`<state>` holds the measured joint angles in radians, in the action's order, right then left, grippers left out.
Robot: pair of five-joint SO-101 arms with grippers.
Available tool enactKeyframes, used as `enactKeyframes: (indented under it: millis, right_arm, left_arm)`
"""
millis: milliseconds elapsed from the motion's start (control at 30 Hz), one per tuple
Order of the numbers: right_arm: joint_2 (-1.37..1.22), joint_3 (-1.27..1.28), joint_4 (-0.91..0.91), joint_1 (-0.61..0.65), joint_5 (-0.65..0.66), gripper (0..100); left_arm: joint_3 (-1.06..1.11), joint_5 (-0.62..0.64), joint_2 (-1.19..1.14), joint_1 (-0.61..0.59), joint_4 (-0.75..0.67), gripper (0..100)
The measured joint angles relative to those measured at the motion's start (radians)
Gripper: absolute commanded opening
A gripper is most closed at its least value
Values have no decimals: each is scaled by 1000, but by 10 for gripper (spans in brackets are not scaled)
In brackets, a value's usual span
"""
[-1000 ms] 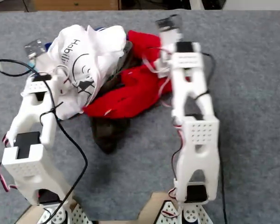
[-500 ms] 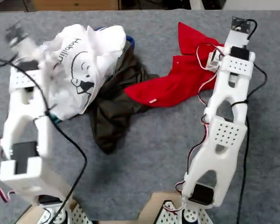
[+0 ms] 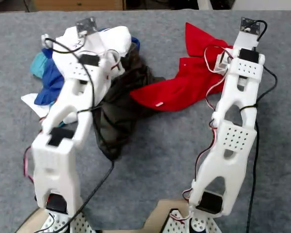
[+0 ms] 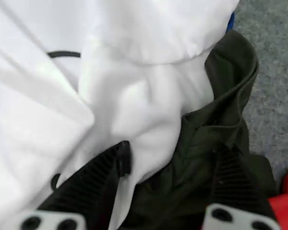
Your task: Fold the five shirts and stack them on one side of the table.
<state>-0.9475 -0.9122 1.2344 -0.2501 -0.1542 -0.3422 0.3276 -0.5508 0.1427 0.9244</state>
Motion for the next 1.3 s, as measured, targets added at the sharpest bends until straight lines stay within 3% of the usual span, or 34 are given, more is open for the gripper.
enactKeyframes:
  millis: [267, 500, 767, 933, 1133, 1300]
  right_arm:
    - [0, 0, 0, 0, 0, 9]
    - [0, 0, 0, 0, 0, 9]
    - [0, 0, 0, 0, 0, 9]
    - [0, 0, 0, 0, 0, 9]
    - [0, 0, 0, 0, 0, 9]
    - [0, 0, 0, 0, 0, 9]
  left_arm:
    - [-361, 5, -353, -34, 52, 12]
    - [-634, 6, -479, -167, 278, 20]
    - [-827, 3, -526, -529, 486, 20]
    - [-944, 5, -531, -695, 562, 20]
    - [-1131, 5, -534, -806, 654, 20]
    - [-1267, 78, -516, -850, 749, 24]
